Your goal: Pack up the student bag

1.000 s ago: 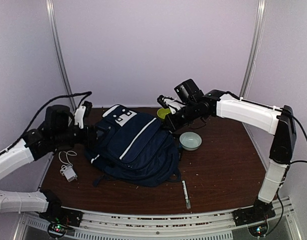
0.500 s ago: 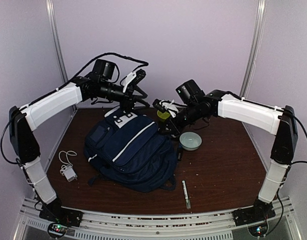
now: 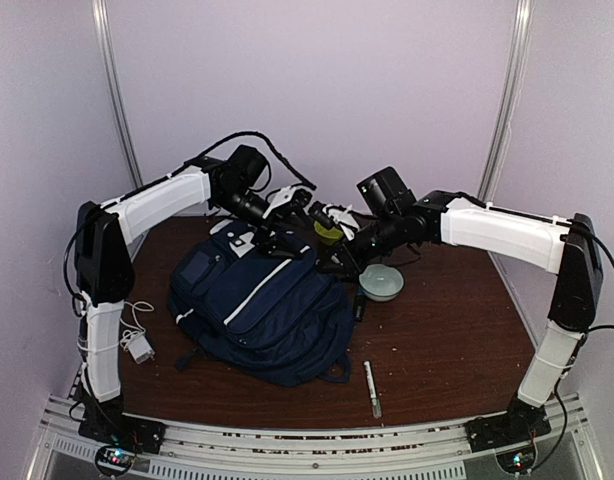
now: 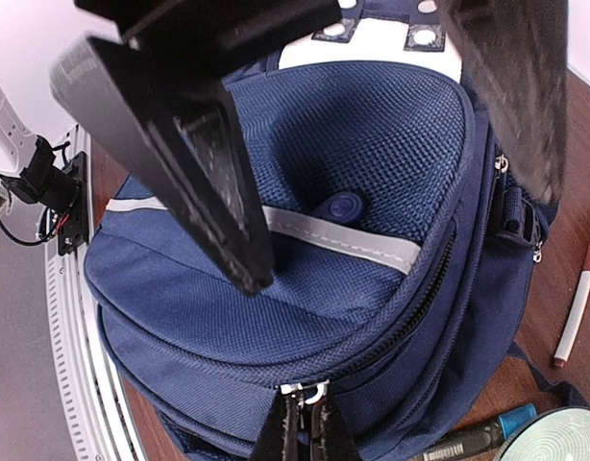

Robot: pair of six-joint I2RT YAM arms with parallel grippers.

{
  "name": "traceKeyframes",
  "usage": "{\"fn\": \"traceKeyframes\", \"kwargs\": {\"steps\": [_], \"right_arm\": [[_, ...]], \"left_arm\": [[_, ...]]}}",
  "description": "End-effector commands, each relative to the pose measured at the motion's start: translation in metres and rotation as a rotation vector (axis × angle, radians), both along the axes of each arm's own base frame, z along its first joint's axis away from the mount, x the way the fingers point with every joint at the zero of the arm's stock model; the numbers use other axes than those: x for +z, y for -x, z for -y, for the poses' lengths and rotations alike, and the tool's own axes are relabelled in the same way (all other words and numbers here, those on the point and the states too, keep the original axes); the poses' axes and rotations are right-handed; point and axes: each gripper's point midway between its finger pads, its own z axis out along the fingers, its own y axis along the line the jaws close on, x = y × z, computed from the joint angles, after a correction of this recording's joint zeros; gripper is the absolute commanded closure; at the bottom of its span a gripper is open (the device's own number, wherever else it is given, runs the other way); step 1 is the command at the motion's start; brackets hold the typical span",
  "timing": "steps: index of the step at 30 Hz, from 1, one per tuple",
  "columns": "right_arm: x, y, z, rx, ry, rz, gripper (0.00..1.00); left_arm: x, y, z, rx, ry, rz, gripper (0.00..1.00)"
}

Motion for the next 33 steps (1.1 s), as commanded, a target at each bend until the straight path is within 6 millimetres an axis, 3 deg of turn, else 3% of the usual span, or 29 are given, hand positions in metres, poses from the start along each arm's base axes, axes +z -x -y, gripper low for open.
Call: {"fn": "traceKeyframes", "kwargs": {"steps": [1,6,10,16,23,25,29,33], "right_arm": [[0.077,0.002,-0.016,0.06,-0.197,0.155,1.0],[0.079,0.0,-0.016,0.062,-0.19,0.171,1.0],[0.08,-0.001,-0.016,0.061,-0.196,0.171,1.0],[0.09,-0.01,-0.012,0.032,-0.258,0.168,1.0],[0.096,-0.014,-0.006,0.013,-0.294,0.173,1.0],[0.097,-0.013,-0.004,0.01,-0.301,0.174,1.0],[0.099,-0.012,-0.002,0.005,-0.307,0.177,1.0],[0.098,-0.014,0.004,-0.02,-0.298,0.176,1.0]], "left_arm": [[-0.01,0.014,0.011,-0.088,-0.006,0.041,0.16],[-0.032,0.011,0.015,-0.087,-0.06,0.039,0.08],[-0.046,0.012,0.016,-0.089,-0.093,0.036,0.1],[-0.066,0.027,0.02,-0.125,-0.124,0.006,0.37],[-0.07,0.041,0.021,-0.165,-0.119,-0.03,0.57],[-0.073,0.039,0.02,-0.157,-0.136,-0.019,0.67],[-0.07,0.038,0.016,-0.153,-0.149,0.012,1.0],[-0.053,0.03,0.02,-0.089,-0.117,0.044,1.0]]}}
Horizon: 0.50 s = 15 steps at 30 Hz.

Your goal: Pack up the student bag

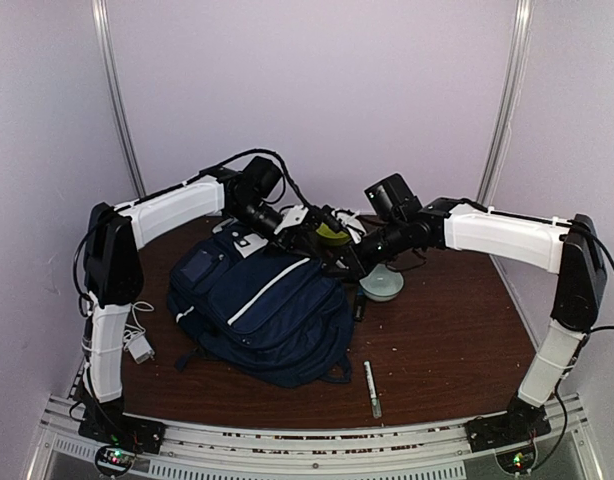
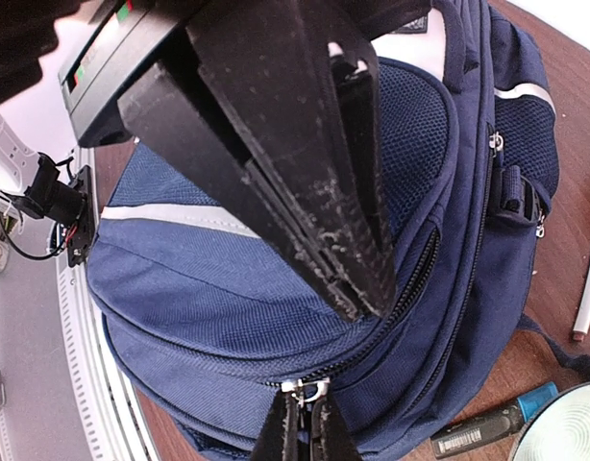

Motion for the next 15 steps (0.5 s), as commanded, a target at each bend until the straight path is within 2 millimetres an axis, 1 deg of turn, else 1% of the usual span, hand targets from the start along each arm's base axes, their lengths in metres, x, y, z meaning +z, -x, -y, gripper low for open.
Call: {"fn": "traceKeyframes", "kwargs": {"steps": [1,2,3,4,7,10,13,15], "right_arm": [[0.11,-0.01,-0.008,0.004,-0.25,0.261,1.0],[0.106,-0.011,-0.005,-0.015,-0.236,0.254,1.0],[0.102,-0.013,-0.001,-0.045,-0.222,0.244,1.0],[0.096,-0.016,0.003,-0.09,-0.207,0.227,1.0],[0.081,-0.015,0.012,-0.186,-0.217,0.156,1.0],[0.06,-0.002,0.015,-0.229,-0.208,0.079,1.0],[0.043,0.015,0.007,-0.233,-0.215,0.001,1.0],[0.035,0.027,0.002,-0.221,-0.203,-0.048,1.0]], "left_arm": [[-0.016,0.012,0.002,0.08,-0.072,-0.058,1.0],[-0.006,0.0,0.008,0.127,-0.028,-0.013,1.0],[-0.01,-0.003,0.006,0.18,-0.035,-0.026,1.0],[0.003,-0.015,0.011,0.229,0.017,0.023,1.0],[0.021,-0.035,0.012,0.345,0.081,0.084,1.0],[0.029,-0.053,0.01,0.43,0.1,0.133,1.0],[0.033,-0.076,0.008,0.531,0.114,0.164,1.0],[0.037,-0.087,0.005,0.577,0.125,0.166,1.0]]}}
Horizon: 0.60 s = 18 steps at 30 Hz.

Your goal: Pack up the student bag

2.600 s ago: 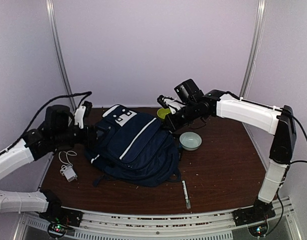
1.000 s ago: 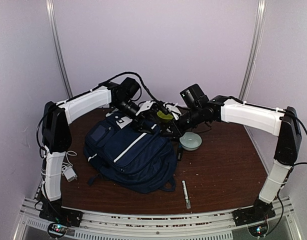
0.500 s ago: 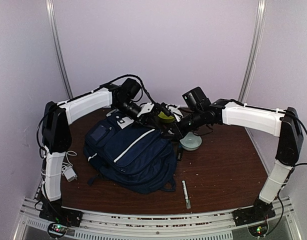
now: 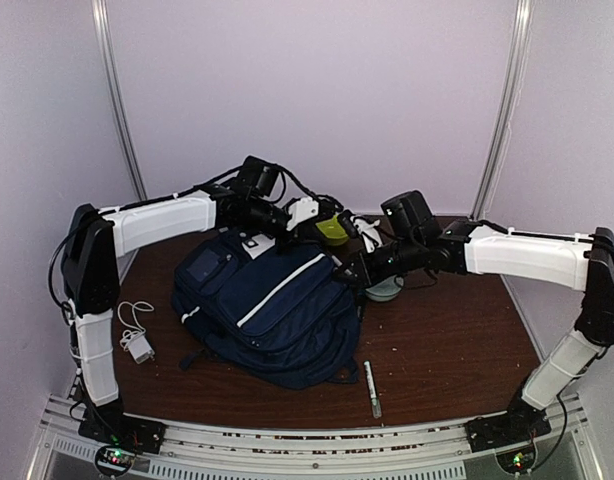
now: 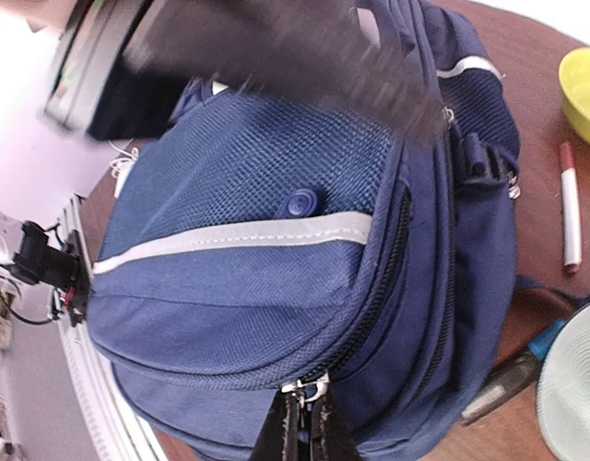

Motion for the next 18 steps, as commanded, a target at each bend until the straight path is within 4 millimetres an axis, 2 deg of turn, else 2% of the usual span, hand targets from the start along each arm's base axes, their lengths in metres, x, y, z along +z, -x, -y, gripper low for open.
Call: {"fn": "traceKeyframes", "kwargs": {"steps": [1,3,6,8,9,11,13,15,16,18], "right_arm": [[0.042,0.02,-0.019,-0.001,-0.151,-0.005,1.0],[0.046,0.024,-0.02,-0.004,-0.198,-0.043,1.0],[0.048,0.014,-0.013,-0.057,-0.208,-0.059,1.0],[0.044,0.006,-0.011,-0.085,-0.184,-0.056,1.0],[0.041,0.006,-0.013,-0.083,-0.177,-0.067,1.0],[0.037,0.004,-0.015,-0.084,-0.171,-0.089,1.0],[0.032,0.003,-0.016,-0.097,-0.172,-0.104,1.0],[0.027,0.0,-0.015,-0.115,-0.167,-0.109,1.0],[0.025,-0.002,-0.015,-0.122,-0.163,-0.113,1.0],[0.02,-0.004,-0.017,-0.13,-0.154,-0.121,1.0]], "left_arm": [[0.025,-0.056,-0.011,0.222,0.073,0.076,1.0],[0.031,-0.061,-0.014,0.245,0.087,0.063,1.0],[0.036,-0.062,-0.023,0.258,0.089,0.032,1.0],[0.041,-0.073,-0.041,0.355,0.098,-0.016,1.0],[0.042,-0.086,-0.056,0.448,0.104,-0.061,0.95],[0.038,-0.12,-0.106,0.681,0.109,-0.173,0.73],[0.019,-0.141,-0.161,0.897,0.095,-0.298,0.56],[-0.008,-0.147,-0.213,1.067,0.075,-0.448,0.43],[-0.022,-0.145,-0.232,1.123,0.072,-0.516,0.31],[-0.044,-0.137,-0.258,1.185,0.061,-0.58,0.03]]}}
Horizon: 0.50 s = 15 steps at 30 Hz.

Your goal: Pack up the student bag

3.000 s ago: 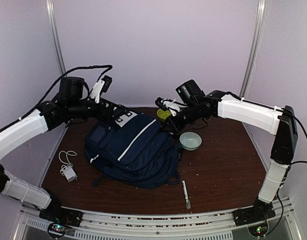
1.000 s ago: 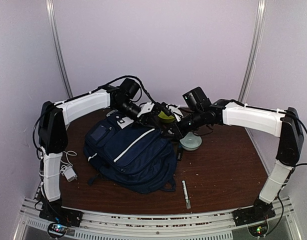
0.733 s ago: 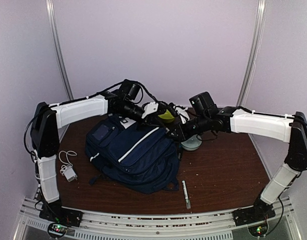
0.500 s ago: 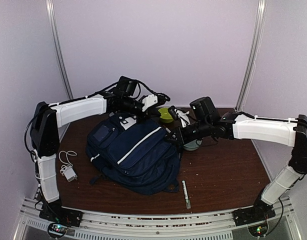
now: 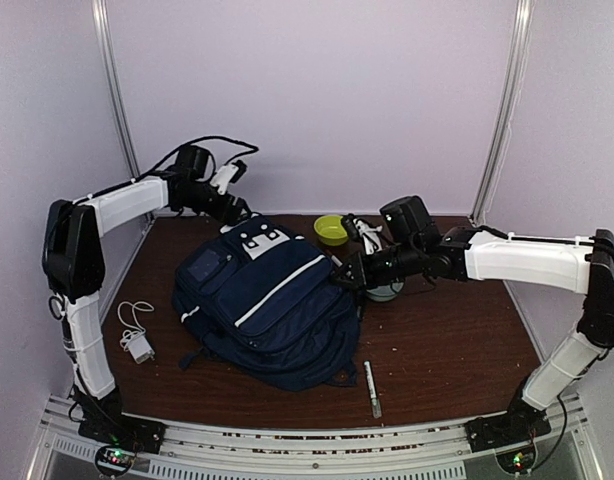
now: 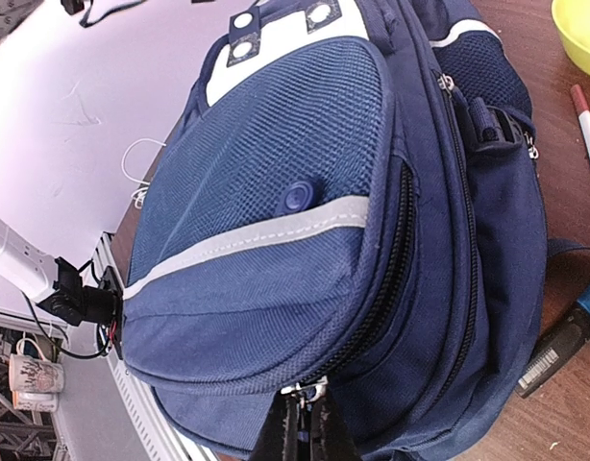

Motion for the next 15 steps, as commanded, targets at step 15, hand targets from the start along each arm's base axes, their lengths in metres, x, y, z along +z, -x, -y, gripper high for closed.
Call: {"fn": "traceKeyframes", "kwargs": {"steps": [15], "right_arm": [[0.018,-0.096,-0.029,-0.1,-0.02,0.067,1.0]], "left_arm": [[-0.129,0.145,-0.094,0.434,0.184,-0.399,0.18]]}}
